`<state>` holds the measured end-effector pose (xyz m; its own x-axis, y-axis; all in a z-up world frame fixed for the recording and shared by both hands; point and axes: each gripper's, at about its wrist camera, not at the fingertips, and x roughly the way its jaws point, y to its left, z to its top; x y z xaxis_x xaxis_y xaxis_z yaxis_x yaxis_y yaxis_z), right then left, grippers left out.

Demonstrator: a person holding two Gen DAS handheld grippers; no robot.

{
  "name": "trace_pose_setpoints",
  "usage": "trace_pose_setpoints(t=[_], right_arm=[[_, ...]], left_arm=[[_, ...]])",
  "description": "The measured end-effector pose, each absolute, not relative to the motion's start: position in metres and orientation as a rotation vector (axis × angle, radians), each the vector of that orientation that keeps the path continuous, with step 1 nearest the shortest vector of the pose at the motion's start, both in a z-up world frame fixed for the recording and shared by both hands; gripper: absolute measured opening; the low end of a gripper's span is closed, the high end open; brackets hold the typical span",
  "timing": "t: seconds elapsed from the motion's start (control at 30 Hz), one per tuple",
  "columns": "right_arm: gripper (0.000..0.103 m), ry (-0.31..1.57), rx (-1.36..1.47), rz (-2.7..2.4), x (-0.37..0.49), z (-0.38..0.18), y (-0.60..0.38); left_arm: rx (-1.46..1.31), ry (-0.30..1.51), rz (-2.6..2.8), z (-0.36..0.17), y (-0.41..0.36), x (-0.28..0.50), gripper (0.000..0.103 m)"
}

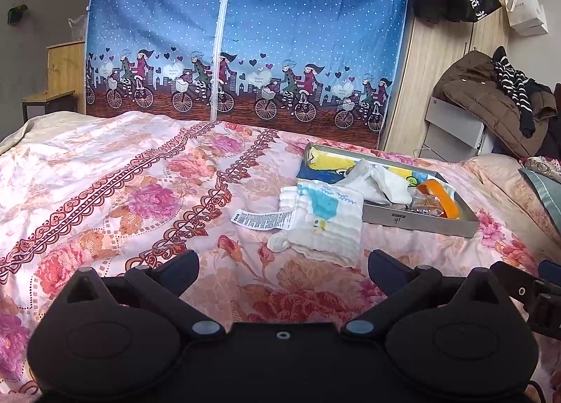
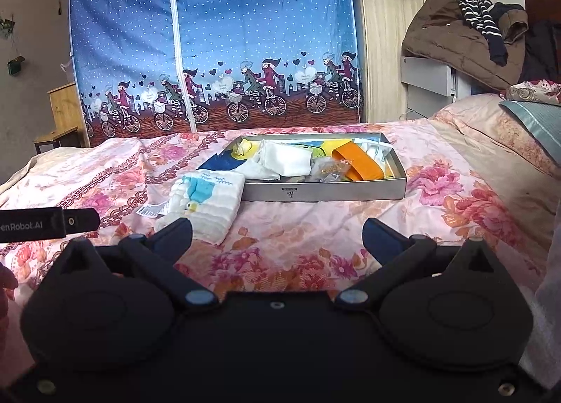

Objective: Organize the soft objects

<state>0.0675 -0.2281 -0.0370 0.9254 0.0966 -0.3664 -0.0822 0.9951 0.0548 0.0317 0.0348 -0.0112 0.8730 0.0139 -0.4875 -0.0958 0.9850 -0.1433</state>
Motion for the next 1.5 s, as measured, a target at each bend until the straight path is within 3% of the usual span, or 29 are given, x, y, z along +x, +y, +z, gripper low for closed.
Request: trace_pose_setpoints(t=[1.5], right_arm=[[0.103, 0.390, 0.033, 0.093, 0.0689, -0.0381, -0.2307]], left_arm=[[-0.157, 0.511, 0.054, -0.0126, 0.0323, 0.0314, 0.102]])
